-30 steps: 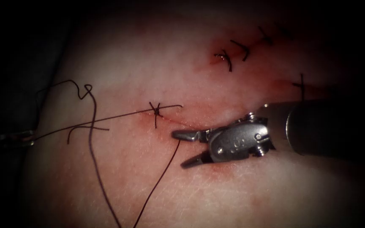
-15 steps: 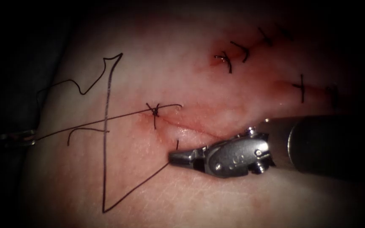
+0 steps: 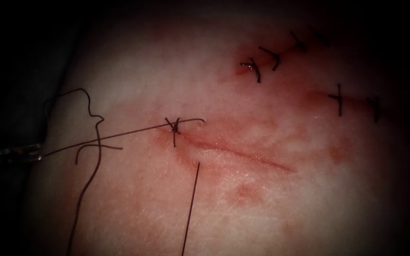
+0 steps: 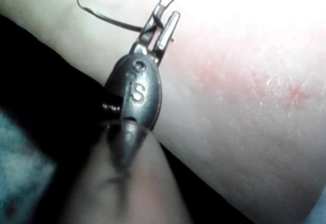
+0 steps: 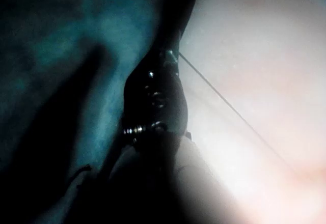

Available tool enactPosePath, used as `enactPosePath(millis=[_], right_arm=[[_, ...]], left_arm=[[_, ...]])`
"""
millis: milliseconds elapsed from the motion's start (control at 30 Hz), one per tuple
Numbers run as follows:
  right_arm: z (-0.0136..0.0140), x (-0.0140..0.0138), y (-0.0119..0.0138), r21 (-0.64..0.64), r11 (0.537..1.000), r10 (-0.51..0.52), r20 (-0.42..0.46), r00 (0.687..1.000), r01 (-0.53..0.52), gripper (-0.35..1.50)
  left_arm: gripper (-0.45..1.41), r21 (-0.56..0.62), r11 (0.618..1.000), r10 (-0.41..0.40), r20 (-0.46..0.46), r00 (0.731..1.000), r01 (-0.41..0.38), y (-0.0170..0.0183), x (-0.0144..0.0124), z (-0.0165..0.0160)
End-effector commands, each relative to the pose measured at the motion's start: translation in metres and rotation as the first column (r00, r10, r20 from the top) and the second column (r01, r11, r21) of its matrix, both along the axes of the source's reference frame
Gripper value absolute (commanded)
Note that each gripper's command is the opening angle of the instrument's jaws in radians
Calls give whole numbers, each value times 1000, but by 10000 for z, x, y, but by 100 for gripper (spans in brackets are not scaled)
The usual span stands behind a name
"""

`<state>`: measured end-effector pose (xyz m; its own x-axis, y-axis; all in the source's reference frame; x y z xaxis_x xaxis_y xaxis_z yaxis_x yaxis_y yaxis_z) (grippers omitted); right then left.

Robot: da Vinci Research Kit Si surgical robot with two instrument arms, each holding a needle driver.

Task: Wound Closure
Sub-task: Grasp suture near the wound and pull away with right hand to lengthen working end of the suture

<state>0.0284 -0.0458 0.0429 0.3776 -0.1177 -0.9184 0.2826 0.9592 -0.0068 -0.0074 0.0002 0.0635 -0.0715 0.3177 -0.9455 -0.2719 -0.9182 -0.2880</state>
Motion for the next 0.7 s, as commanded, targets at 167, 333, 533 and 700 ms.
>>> enactPosePath(millis=[167, 333, 533, 700], right_arm=[[8, -5, 45, -36, 997, 61, -50, 997, -63, 116], [13, -25, 109, -99, 988, 107, -78, 991, -115, 126], [29, -41, 162, -140, 979, 141, -77, 987, -151, 130], [60, -40, 184, -175, 971, 154, -54, 987, -162, 131]], left_arm=[[-45, 1, 1000, 2, 1, 1000, -2, -3, 0, 10], [-45, 2, 1000, 7, -3, 1000, -7, -4, 0, 10], [-45, 2, 1000, 7, -3, 1000, -7, -4, 0, 10], [-45, 2, 1000, 6, -3, 1000, -6, -4, -1, 10]])
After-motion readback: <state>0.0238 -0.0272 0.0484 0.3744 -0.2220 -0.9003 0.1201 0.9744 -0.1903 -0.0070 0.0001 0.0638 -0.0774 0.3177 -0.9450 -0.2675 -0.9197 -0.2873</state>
